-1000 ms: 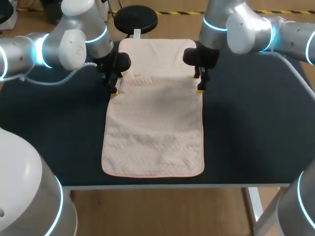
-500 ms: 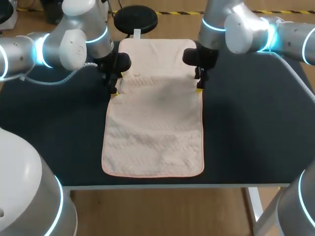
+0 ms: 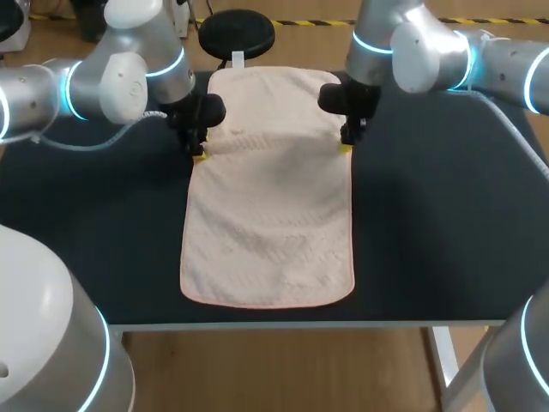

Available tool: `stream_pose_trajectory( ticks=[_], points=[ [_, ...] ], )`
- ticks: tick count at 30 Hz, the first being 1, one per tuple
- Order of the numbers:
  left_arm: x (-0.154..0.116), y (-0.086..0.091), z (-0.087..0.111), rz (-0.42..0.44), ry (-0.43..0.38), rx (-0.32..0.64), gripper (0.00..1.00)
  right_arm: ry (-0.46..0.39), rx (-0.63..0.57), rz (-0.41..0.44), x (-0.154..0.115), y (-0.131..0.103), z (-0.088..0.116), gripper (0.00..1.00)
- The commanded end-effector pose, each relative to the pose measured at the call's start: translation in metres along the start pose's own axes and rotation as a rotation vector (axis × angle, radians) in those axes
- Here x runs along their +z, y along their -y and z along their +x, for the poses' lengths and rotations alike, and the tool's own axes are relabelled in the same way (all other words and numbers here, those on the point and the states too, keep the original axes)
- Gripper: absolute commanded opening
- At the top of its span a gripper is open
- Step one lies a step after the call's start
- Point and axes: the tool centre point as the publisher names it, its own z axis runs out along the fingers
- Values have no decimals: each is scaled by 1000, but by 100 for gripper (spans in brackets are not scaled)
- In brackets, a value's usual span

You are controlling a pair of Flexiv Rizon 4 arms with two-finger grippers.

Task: Fold the towel

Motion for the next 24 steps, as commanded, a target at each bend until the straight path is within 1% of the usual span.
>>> stream_pose_trajectory(
  ticks=[1, 8, 14, 20, 24],
  points=[
    [0, -6, -2, 11, 11, -2, 0, 29, -4, 2, -7, 1, 6, 0],
    [-22, -4, -4, 46, 57, -19, 0, 94, -20, -13, -33, -2, 8, 0],
    [-52, -1, -11, 88, 140, -51, 0, 163, -43, -45, -65, -7, 7, 0],
    [-97, -1, -23, 147, 263, -105, 0, 253, -46, -77, -104, -7, -2, 0],
    [-127, 3, -33, 186, 357, -160, 0, 303, -55, -106, -133, -8, -8, 0]
  ],
)
